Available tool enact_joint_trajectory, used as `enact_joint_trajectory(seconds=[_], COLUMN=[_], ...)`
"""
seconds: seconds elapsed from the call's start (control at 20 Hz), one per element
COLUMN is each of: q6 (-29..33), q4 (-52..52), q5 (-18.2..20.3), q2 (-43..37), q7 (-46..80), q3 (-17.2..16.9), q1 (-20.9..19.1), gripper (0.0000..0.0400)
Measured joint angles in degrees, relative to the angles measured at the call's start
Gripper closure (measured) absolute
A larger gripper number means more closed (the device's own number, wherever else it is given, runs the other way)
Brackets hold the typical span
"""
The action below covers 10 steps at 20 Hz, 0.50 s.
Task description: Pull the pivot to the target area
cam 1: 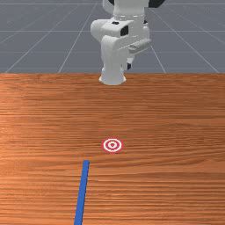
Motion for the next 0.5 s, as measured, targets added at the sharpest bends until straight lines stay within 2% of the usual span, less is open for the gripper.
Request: enact_joint_trajectory(seconds=[0.1,0.3,0.5], q6=[-1.1,-0.8,2.9], q4=[4.4,3.9,-12.3], q5=[0.3,0.7,0.1], q2=[3.4,3.3,-9.1], q7=[4.2,10.5,20.1], q3=[-0.9,-2.4,-0.2], q1=[0.6,0.0,-2.3], gripper=[0.0400,0.0400,0.0400])
